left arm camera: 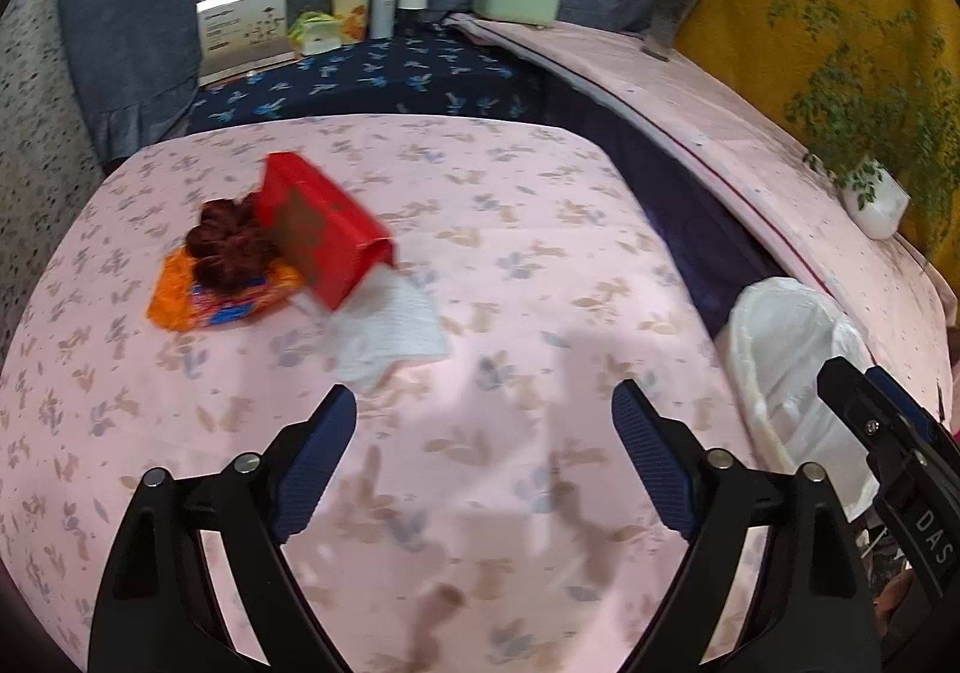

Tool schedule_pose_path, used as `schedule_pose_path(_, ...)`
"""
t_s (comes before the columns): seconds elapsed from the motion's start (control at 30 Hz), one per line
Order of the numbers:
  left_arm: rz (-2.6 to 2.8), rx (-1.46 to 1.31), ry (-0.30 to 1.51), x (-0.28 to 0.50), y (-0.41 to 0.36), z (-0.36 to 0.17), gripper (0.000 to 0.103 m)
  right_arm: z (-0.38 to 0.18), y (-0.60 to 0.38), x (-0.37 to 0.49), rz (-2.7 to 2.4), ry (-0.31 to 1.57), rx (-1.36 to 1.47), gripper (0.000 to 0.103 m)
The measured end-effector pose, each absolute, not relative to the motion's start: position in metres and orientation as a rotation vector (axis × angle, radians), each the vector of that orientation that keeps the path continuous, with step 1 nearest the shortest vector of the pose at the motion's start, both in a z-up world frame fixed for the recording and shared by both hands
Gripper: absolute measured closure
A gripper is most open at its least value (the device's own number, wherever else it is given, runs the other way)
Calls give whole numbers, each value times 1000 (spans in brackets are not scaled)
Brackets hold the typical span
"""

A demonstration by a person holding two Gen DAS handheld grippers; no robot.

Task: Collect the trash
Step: 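Move both open tools back over the red box and tissue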

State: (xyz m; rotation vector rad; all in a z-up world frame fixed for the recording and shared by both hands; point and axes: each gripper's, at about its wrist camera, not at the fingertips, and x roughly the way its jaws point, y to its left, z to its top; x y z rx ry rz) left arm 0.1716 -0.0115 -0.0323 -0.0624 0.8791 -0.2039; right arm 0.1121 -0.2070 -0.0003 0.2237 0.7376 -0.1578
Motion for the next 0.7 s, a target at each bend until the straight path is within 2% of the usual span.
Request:
schedule_pose_path(0.07,-180,-64,872,172,3,-34,14,-1,-192,117,-133,746,213,44)
schedule_pose_path(0.7,6,-119,867,195,121,-49,14,-22,-72,183,26,820,136,44)
